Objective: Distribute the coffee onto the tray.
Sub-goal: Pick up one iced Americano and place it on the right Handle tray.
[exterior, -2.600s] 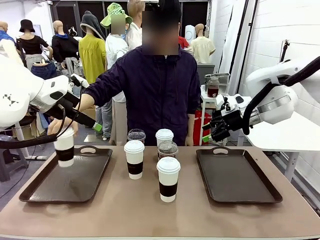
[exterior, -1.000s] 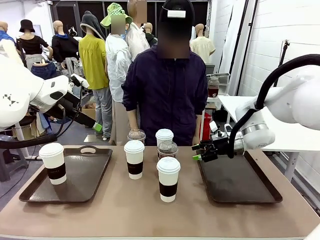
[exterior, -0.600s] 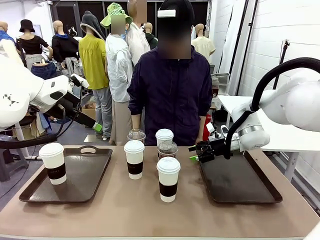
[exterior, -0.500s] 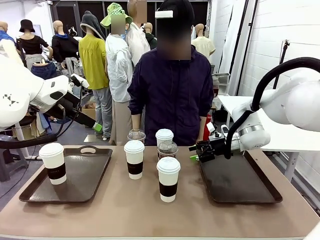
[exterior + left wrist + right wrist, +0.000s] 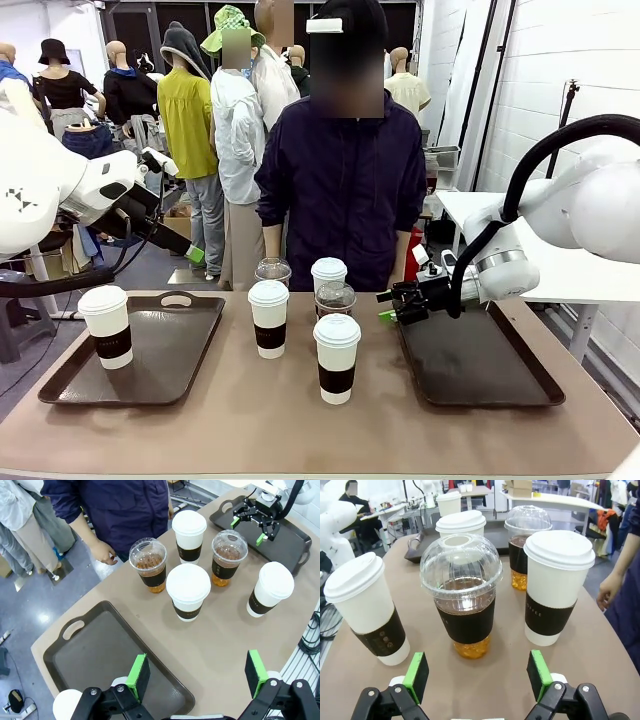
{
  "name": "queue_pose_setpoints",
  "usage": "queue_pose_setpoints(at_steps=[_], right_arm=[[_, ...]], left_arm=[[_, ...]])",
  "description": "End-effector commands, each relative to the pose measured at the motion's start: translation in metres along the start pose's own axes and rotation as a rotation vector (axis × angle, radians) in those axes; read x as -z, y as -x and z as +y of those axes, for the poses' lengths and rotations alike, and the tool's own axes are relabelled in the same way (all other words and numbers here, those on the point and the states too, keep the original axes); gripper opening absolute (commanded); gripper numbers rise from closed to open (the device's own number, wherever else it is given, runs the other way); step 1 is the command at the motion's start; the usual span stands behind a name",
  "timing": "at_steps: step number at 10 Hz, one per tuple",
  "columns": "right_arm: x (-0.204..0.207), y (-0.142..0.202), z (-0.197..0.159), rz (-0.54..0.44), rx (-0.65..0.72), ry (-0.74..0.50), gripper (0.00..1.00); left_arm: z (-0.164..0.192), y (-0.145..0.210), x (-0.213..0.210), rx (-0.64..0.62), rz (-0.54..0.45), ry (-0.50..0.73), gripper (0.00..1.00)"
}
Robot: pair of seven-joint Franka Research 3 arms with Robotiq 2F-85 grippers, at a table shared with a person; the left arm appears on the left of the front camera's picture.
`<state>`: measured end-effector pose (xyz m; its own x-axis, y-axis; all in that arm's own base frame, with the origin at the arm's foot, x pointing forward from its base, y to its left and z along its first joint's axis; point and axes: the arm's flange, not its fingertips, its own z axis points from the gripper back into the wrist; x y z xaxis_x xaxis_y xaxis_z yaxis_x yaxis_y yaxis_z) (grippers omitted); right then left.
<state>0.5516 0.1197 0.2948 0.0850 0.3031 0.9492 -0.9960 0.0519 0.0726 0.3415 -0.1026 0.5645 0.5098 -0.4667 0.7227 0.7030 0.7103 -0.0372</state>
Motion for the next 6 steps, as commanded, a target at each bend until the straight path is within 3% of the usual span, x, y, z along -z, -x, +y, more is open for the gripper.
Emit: queue_pose_setpoints(at_steps=[1,6], right_arm=[[0.019,0.004,0.0,-0.031,-0.008,0.025,1.0],[0.046,0.015,0.0,-0.046,-0.007,-0.012,1.0]], left_arm=[[0.002,0.001,0.0,-0.003,-0.002,0.007,1.0],[0.002,0.001,0.0,-0.003,-0.002,0.007,1.0]])
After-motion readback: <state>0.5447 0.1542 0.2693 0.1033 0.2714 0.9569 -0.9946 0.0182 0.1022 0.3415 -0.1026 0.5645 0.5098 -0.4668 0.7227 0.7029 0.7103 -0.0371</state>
